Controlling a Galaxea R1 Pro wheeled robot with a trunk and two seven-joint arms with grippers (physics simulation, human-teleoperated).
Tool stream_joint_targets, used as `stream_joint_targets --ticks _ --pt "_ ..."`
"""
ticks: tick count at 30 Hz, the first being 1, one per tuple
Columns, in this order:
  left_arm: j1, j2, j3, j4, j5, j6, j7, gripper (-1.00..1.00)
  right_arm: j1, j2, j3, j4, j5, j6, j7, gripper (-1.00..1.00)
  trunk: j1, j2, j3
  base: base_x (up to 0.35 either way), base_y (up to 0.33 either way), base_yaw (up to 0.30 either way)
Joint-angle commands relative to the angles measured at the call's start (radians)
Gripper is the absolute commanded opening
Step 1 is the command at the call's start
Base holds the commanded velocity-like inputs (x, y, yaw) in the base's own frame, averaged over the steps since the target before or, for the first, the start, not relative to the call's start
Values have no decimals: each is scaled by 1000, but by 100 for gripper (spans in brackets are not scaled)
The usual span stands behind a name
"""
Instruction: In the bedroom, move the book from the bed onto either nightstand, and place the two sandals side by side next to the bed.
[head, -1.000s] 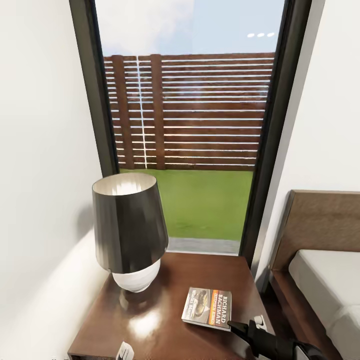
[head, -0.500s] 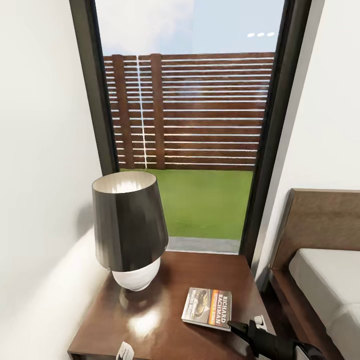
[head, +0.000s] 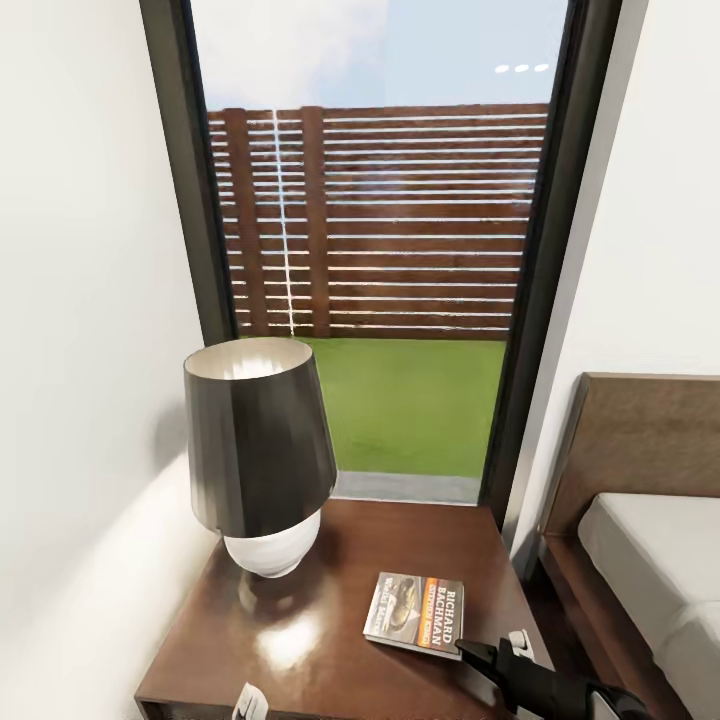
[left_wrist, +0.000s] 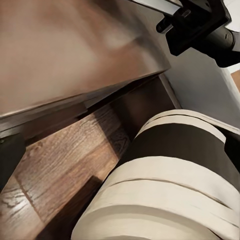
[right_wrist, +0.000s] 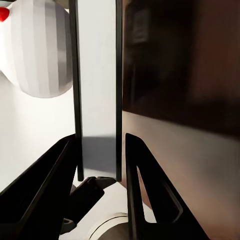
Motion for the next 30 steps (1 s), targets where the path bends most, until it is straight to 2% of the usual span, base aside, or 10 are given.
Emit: stream_joint_targets --ticks 1,30 --pt "0 0 -1 0 3 2 -3 100 0 0 3 1 8 -6 0 -100 0 0 -1 0 0 0" --pt "0 0 -1 1 4 2 -3 100 0 -1 3 1 8 -6 2 -100 0 0 -1 21 0 0"
